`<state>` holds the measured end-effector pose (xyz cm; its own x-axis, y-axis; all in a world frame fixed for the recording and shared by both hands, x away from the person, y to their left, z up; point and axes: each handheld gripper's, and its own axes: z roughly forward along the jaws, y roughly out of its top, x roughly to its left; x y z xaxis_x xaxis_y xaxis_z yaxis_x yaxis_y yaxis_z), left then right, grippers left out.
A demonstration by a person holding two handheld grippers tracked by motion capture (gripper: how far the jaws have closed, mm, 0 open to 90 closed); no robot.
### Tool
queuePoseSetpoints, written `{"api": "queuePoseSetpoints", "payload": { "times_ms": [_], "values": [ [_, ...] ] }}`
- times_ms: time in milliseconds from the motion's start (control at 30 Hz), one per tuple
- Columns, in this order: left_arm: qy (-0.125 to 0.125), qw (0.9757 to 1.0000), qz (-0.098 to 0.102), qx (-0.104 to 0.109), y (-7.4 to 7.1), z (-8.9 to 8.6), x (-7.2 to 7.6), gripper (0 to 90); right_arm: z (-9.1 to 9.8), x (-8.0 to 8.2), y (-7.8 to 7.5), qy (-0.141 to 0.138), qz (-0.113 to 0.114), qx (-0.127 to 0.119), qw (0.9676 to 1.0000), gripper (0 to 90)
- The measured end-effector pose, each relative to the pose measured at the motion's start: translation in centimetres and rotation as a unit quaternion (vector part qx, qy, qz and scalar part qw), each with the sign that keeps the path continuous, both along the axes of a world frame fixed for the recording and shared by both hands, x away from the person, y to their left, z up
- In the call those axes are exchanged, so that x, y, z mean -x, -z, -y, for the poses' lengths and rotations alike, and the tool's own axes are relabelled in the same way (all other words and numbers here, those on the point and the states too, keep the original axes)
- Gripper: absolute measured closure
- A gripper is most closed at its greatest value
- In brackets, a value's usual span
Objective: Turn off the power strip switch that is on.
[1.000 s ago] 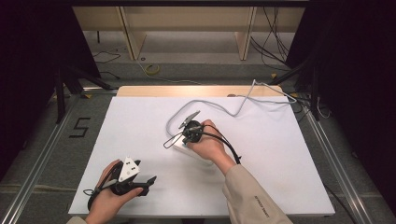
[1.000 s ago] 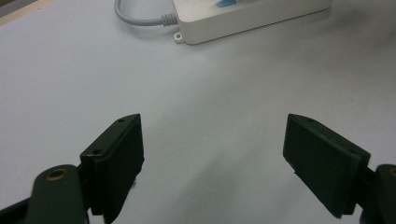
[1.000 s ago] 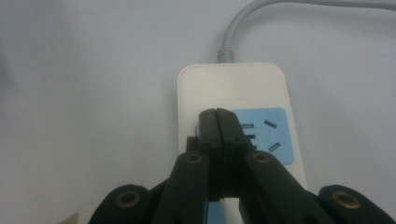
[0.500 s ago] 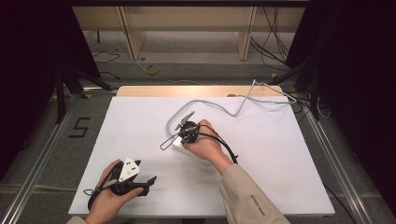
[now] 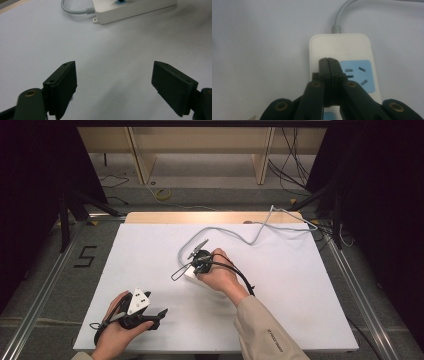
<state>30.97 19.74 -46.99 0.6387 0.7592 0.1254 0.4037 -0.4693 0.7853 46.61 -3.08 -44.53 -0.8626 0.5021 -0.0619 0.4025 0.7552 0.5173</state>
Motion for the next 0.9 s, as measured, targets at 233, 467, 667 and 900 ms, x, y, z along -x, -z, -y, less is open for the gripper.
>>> {"api": "queuePoseSetpoints", "payload": {
  "times_ms": [233, 467, 667, 900],
  "values": [
    [0.0, 1.0, 0.0, -0.001, 0.0, 0.03, 0.01, 20.0, -0.09, 0.0, 0.02, 0.0, -0.003, 0.006, 1.0, 90.0],
    [0.0, 1.0, -0.001, -0.001, 0.0, 0.03, -0.02, 20.1, -0.07, 0.03, 0.03, 0.003, -0.002, 0.003, 1.0, 90.0],
    [0.001, 1.0, 0.0, -0.002, 0.01, 0.0, -0.06, 20.1, 0.1, 0.0, 0.1, 0.004, -0.001, -0.005, 1.0, 90.0],
    [0.001, 1.0, 0.0, -0.001, 0.04, -0.02, -0.06, 20.1, 0.17, -0.09, 0.1, 0.009, -0.003, -0.009, 0.9999, 90.0]
  ]
}}
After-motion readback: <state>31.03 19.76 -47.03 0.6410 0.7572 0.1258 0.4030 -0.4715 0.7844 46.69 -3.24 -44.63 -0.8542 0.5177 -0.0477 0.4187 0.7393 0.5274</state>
